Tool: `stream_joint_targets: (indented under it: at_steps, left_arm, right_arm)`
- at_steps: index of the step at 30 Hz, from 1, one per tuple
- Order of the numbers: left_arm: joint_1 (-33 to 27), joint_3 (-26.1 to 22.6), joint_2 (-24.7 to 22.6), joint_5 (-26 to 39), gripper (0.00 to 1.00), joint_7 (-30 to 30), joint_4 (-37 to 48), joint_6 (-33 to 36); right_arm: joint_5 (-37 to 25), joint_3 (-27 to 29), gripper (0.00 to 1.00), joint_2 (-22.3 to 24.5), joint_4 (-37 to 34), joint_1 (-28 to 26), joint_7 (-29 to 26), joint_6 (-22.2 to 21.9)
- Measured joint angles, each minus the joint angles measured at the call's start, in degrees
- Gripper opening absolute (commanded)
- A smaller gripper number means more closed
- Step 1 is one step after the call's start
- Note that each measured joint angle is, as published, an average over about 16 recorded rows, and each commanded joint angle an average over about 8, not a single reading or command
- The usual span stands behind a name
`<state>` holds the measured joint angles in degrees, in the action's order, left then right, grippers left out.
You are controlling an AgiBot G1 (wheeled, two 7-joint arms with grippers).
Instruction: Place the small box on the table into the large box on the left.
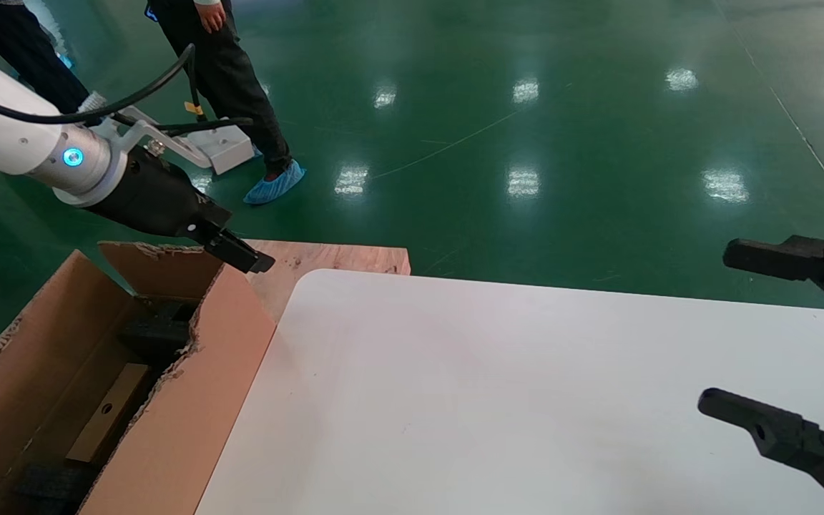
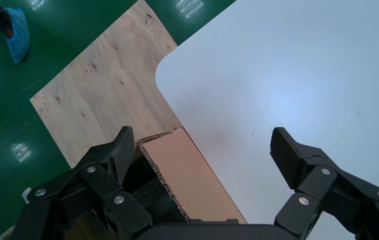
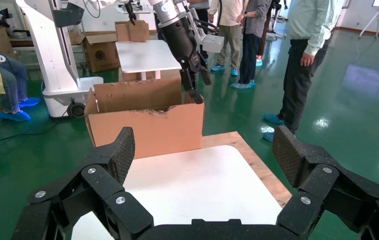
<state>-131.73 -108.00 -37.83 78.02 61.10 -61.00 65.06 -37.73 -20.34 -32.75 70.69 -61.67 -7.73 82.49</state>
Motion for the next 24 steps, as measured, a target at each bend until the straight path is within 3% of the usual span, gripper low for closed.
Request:
stream_joint_targets:
  at_steps: [8, 24]
  left_arm:
    - [5.13, 6.50, 0.35, -2.38, 1.00, -3.69, -0.59, 1.61]
    - [23.49, 30.65, 1.03, -11.93, 1.00, -16.86, -4.00, 6.97]
  right_arm:
    - [0.00, 0.00, 1.00, 0.00, 0.00, 0.00, 0.00, 0.00]
    - [0.00, 0.00, 1.00, 0.00, 0.00, 0.00, 0.00, 0.00]
